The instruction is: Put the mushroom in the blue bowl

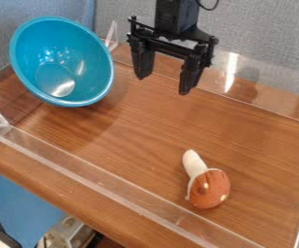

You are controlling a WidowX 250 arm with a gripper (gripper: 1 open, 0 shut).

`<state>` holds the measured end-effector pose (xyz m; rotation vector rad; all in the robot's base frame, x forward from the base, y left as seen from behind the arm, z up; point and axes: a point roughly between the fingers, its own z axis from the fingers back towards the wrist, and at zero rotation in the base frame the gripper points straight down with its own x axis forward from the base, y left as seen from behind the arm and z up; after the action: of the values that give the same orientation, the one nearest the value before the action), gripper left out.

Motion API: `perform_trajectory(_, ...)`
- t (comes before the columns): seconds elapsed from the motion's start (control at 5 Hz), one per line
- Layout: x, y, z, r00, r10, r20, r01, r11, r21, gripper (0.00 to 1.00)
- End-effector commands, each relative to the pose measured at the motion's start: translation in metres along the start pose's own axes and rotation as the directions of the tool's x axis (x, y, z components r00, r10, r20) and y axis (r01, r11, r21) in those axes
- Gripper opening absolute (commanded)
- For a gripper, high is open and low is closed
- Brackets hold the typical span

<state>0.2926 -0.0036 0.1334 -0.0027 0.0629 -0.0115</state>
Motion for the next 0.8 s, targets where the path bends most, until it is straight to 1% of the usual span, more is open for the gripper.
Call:
perform_trajectory(0.0, 0.001, 0.001, -0.017, 1.000, 0.004, 0.009, -0.004, 1.000, 0.002, 1.00)
perform_trajectory(0.2, -0.009, -0.023, -0.036, 0.999, -0.030, 0.013, 0.030, 0.999, 0.010, 1.00)
perform_trajectory(0.4, -0.019, -0.056, -0.052, 0.995, -0.099, 0.017, 0.098, 0.995, 0.037, 1.00)
perform_trajectory(0.6, -0.023, -0.083, -0.071, 0.992, -0.127, 0.026, 0.125, 0.990, 0.066, 1.00)
